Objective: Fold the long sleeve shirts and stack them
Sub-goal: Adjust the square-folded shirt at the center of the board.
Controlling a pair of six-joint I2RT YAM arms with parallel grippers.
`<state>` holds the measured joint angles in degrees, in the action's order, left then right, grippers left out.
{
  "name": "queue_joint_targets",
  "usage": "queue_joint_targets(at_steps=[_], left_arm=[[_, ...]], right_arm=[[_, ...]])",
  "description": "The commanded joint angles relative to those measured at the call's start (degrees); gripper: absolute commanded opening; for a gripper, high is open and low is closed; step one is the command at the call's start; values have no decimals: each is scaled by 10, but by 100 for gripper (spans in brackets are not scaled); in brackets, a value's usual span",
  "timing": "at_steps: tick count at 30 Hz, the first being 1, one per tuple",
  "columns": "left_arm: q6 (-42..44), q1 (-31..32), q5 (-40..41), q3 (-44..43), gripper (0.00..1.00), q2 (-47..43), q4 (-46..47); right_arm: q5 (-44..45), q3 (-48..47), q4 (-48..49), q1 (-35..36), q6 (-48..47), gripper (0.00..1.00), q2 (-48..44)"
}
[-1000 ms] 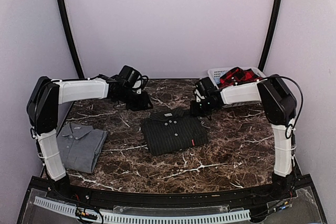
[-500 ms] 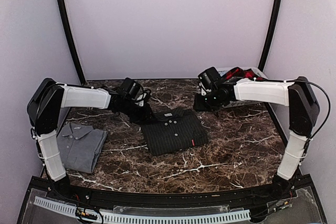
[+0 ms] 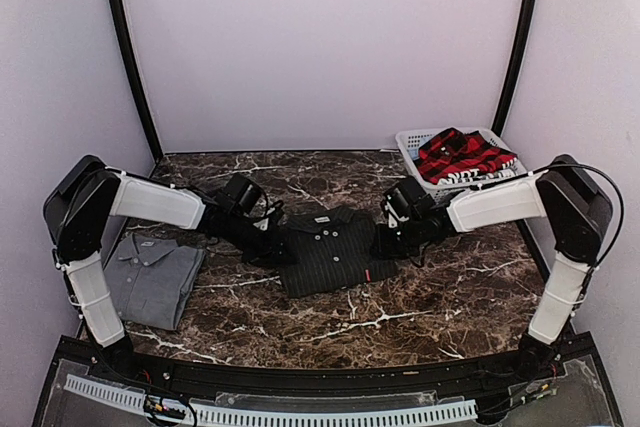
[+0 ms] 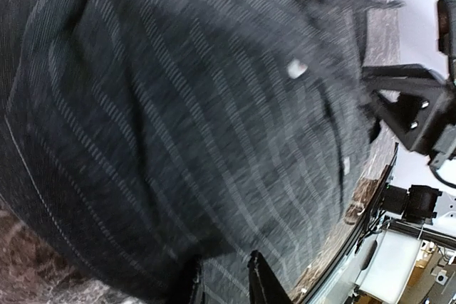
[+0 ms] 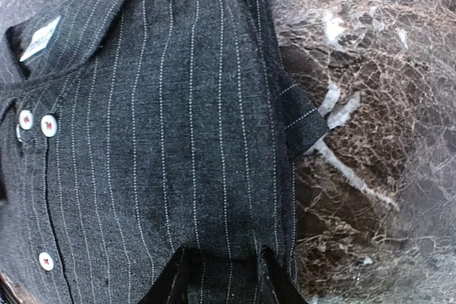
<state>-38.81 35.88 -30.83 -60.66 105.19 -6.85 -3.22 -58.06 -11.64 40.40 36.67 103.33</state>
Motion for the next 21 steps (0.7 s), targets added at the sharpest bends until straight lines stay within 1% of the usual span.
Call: queue_joint_targets(at_steps=[1, 6, 9, 11, 16, 18, 21], left_arm=[[-3, -1, -20, 28, 21, -5, 4], [11, -9, -6, 20, 21, 5, -14], [25, -9, 8, 3, 21, 5, -32], [33, -9, 23, -7, 21, -5, -48], [43, -16, 62, -20, 22, -51, -74], [47, -18, 84, -26, 23, -68, -85], [53, -21, 117, -32, 25, -91, -105]], right_arm=[[-20, 49, 37, 14, 38, 30, -15], [-9, 83, 39, 28, 55, 31, -33], [11, 78, 20, 28, 52, 32, -54], [27, 69, 6, 26, 45, 36, -73], [58, 54, -14, 6, 31, 52, -108], [70, 45, -27, -1, 26, 53, -101], [75, 25, -39, -1, 17, 53, -74]])
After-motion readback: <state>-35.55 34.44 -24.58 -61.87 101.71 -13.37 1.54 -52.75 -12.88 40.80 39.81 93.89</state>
